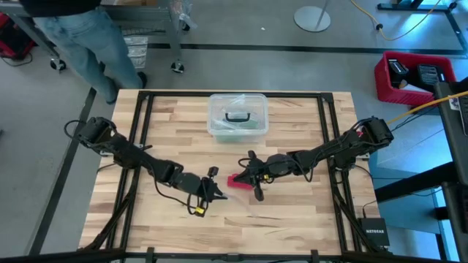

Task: Roll bandage
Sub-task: Open the transparent zip bag

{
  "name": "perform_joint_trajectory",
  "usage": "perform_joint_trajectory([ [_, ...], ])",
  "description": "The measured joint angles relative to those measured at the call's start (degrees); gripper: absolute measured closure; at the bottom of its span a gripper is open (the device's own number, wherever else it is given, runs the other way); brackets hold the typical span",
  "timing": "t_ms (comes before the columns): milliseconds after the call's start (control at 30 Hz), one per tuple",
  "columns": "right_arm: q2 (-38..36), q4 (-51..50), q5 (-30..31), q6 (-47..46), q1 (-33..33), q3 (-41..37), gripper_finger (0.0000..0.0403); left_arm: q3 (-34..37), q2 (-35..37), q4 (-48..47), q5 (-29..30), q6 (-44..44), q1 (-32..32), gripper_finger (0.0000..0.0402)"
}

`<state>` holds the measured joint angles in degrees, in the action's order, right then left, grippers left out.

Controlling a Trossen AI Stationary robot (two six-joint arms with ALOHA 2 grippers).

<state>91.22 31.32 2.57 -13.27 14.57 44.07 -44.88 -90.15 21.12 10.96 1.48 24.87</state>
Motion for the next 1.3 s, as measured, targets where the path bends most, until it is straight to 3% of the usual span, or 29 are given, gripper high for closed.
perform_joint_trajectory([
  [267,-2.27,-4.78,-1.76,1.84,-1.62,3.44,0.0372,-2.86,1.26,-9.17,-0.47,0.12,-0.23,0.04],
  [467,-1.11,-16.82,-3.85,10.23,-1.48,11.43,0.0288,-10.37,1.31,-22.47,-5.65,0.09,-0.26,0.04],
  [600,-1.11,-31.18,-2.02,15.75,-1.97,18.61,0.0222,-16.0,1.27,-38.9,-0.21,1.49,-0.66,0.04],
  [733,-1.17,-38.38,-0.1,16.14,-2.02,25.38,0.0188,-20.21,1.31,-45.49,9.59,-2.21,-0.38,0.04],
  [867,-1.14,-38.26,-0.15,13.81,-1.84,27.34,0.0183,-21.64,1.31,-46.24,17.38,-7.76,0.28,0.0401],
  [1300,3.03,-34.99,-0.65,2.6,-1.87,27.98,0.0206,-21.64,-0.08,-46.56,17.88,-9.81,-0.28,0.04],
])
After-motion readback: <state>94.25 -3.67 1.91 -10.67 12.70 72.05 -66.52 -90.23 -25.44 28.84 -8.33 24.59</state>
